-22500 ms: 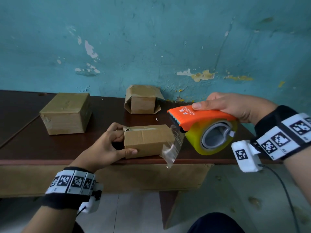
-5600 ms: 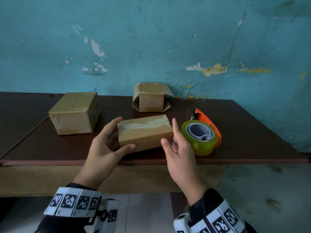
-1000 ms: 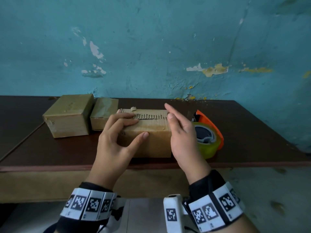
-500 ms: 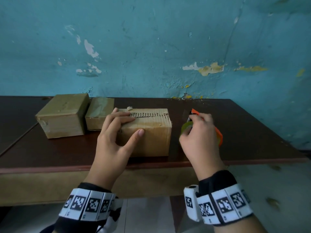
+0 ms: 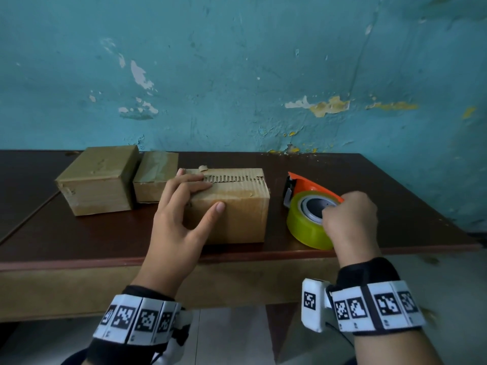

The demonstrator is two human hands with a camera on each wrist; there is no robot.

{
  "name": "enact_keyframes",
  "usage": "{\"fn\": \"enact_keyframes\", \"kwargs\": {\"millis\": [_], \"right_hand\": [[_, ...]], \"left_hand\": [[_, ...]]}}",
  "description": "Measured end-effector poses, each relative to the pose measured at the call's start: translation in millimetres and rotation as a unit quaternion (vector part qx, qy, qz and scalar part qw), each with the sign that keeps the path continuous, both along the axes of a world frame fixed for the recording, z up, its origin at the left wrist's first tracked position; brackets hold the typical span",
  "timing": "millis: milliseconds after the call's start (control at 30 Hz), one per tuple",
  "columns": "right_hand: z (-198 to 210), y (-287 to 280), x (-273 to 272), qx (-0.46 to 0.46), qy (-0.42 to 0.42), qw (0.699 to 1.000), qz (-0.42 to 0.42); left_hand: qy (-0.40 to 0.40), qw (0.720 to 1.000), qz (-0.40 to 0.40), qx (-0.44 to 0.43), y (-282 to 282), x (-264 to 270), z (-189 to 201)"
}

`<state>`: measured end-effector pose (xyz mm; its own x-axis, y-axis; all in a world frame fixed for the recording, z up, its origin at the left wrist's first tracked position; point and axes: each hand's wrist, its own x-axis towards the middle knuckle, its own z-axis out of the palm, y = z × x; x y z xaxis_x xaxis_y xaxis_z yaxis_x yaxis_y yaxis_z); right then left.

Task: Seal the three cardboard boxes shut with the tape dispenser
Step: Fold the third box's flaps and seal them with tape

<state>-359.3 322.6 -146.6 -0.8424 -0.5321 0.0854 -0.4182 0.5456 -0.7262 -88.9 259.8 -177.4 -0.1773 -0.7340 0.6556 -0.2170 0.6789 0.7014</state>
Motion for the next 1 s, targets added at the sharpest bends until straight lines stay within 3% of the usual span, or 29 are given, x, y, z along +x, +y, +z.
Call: {"fn": "enact_keyframes", "kwargs": {"millis": [167, 333, 467, 567, 767, 867, 1000], "right_hand": [[-9, -9, 4, -0.149, 0.096, 0.984, 0.011], [7, -5, 14, -0.311, 0.159, 0.936, 0.032], [12, -5, 26, -0.380, 0.195, 0.902, 0.057], [20, -4, 32, -0.428, 0.270, 0.858, 0.090], [43, 0, 49, -0.439, 0.356, 0.794, 0.224], [47, -2, 58, -0.406, 0.375, 0.783, 0.287], [49, -5, 62, -0.408, 0.373, 0.776, 0.302]], "left_hand": [[-0.022, 1.000, 0.008, -0.016, -3, 1, 2], [-0.029, 0.999, -0.010, -0.022, 1, -2, 2], [-0.039, 0.999, -0.018, -0.019, 3, -4, 2], [-0.044, 0.999, -0.023, -0.019, 4, -4, 3], [-0.051, 0.998, -0.031, -0.022, 10, -14, 2], [-0.054, 0.998, -0.024, -0.035, 11, -17, 3], [-0.048, 0.998, -0.034, -0.028, 11, -17, 2]]}}
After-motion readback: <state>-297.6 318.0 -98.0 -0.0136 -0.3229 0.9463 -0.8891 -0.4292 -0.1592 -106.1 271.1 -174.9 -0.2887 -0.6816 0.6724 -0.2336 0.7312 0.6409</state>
